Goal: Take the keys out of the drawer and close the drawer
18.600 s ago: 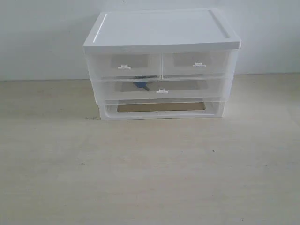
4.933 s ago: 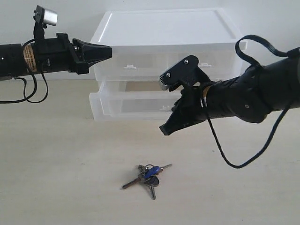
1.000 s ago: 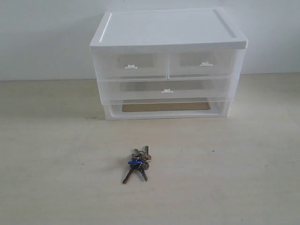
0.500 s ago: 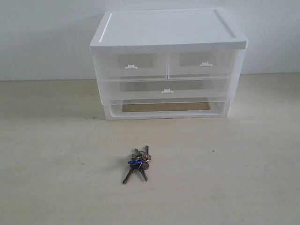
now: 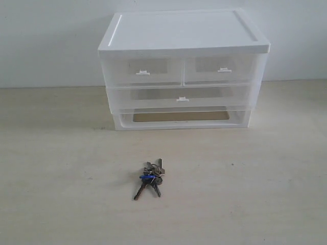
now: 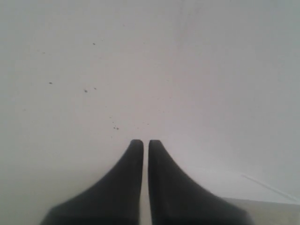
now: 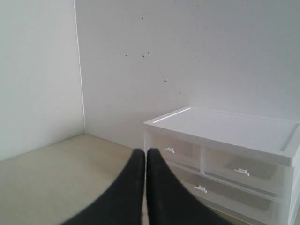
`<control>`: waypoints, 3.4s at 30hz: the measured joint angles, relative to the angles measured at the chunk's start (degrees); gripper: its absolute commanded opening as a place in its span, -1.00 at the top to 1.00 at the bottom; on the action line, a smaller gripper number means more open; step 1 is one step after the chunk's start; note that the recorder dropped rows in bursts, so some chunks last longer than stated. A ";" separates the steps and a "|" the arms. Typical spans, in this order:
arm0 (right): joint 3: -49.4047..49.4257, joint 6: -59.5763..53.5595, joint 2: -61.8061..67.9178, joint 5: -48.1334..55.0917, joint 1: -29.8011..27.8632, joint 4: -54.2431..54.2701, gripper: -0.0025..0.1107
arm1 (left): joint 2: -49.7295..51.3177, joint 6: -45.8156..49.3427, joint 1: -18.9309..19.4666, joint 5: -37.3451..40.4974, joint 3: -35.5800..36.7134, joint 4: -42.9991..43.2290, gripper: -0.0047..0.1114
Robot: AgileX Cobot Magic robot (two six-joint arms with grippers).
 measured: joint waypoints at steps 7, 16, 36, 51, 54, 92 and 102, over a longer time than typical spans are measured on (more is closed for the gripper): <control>0.00 0.00 0.00 0.12 0.00 0.00 0.96 | -0.36 22.87 1.77 6.45 1.16 -13.05 0.84; 0.00 0.00 0.00 0.22 0.00 0.48 0.96 | -0.34 28.72 10.39 10.35 7.93 -15.83 0.84; 0.00 0.00 0.00 0.22 0.00 0.58 0.96 | -0.34 35.23 10.58 28.37 8.18 -16.24 0.84; 0.00 -0.14 0.00 0.22 0.00 0.58 0.96 | -0.34 35.23 10.58 28.37 8.18 -16.24 0.84; 0.98 -2.63 0.00 -2.83 -0.98 0.48 0.96 | -0.34 35.23 10.58 28.37 8.18 -16.24 0.84; 24.81 -3.19 0.00 -0.81 -42.83 -0.45 0.96 | -0.34 35.23 10.58 28.37 8.18 -16.24 0.84; 24.81 -3.19 0.00 -0.70 -42.83 -0.45 0.96 | -0.34 35.23 10.58 28.37 8.18 -16.24 0.84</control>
